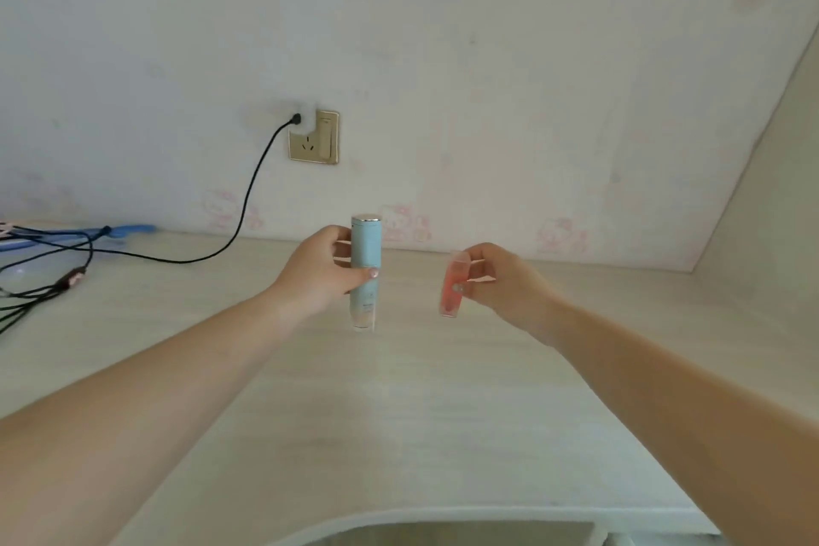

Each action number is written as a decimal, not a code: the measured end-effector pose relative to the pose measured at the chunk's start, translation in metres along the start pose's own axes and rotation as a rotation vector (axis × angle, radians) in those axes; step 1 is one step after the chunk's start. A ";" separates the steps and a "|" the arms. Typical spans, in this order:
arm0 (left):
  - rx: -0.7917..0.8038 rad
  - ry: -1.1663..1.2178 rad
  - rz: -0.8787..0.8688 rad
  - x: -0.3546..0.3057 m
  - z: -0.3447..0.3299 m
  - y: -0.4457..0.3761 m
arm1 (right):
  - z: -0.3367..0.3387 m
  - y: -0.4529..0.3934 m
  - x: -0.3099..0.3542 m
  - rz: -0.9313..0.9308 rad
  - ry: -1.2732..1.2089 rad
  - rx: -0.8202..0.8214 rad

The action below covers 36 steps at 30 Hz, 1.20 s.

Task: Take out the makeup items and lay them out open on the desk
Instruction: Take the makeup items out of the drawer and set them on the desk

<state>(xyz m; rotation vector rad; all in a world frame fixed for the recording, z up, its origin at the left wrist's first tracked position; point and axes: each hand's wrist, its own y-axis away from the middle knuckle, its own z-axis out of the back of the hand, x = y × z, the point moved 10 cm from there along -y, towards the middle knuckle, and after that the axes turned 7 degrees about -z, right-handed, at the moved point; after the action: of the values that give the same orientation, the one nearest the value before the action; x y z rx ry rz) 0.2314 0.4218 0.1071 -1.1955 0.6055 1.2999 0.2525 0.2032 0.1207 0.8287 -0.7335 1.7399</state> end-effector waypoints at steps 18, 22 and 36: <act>-0.152 -0.197 0.000 0.090 0.050 -0.101 | -0.101 -0.151 -0.028 -0.112 0.018 0.090; -0.179 -0.178 -0.002 0.094 0.050 -0.103 | -0.111 -0.159 -0.029 -0.106 0.016 0.112; -0.208 -0.220 -0.043 0.083 0.045 -0.092 | -0.103 -0.148 -0.018 -0.028 -0.036 0.136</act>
<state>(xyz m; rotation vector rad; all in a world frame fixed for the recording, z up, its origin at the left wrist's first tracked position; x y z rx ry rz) 0.3250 0.5099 0.0782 -1.2056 0.2892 1.4607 0.3788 0.3181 0.0595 0.9603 -0.6294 1.7688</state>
